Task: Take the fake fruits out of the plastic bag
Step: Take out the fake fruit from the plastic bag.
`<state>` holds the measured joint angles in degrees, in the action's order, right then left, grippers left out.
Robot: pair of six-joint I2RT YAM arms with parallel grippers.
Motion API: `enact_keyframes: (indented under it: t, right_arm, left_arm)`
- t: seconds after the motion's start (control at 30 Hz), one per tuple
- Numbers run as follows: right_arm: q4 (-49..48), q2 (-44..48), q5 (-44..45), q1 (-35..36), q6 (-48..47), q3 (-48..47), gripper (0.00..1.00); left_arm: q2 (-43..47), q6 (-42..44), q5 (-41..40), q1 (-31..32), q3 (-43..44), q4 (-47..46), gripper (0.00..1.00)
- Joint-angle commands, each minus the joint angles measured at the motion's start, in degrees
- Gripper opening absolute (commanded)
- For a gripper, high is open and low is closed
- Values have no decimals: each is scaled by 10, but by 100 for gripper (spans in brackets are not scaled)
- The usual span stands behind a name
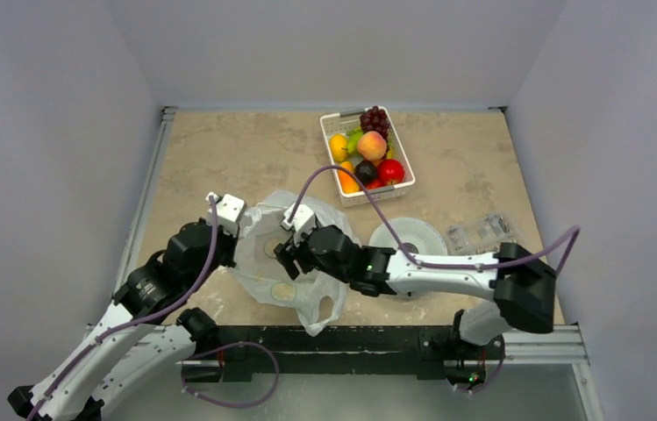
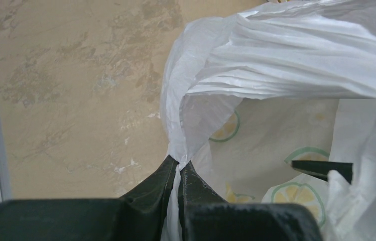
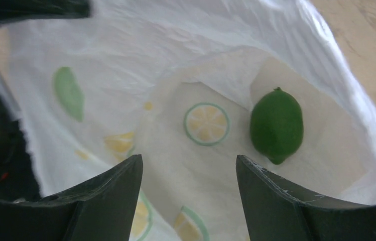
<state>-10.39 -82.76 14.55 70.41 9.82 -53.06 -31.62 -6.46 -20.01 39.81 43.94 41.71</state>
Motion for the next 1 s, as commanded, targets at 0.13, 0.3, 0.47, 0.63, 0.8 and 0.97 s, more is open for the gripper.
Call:
enact_keyframes:
  t: [0.13, 0.3, 0.47, 0.63, 0.8, 0.97]
  right_arm:
    - [-2, -161, 246, -1, -37, -113, 69]
    - [-62, -197, 255, -6, -61, -99, 79]
    - [-98, -246, 271, -13, -66, -118, 83]
    - [-134, -290, 303, -23, -61, -131, 83]
    - [-171, -325, 302, -36, -48, -135, 83]
    - [-204, -349, 299, -40, -57, -144, 72]
  left_arm:
    - [9, -2, -25, 12, 20, -4, 0]
    - [15, 2, -30, 12, 20, -4, 0]
    - [22, 11, -36, 12, 14, -10, 0]
    - [26, 11, -37, 12, 11, -12, 0]
    - [22, 15, -36, 12, 9, -16, 0]
    - [22, 19, -41, 12, 5, -20, 0]
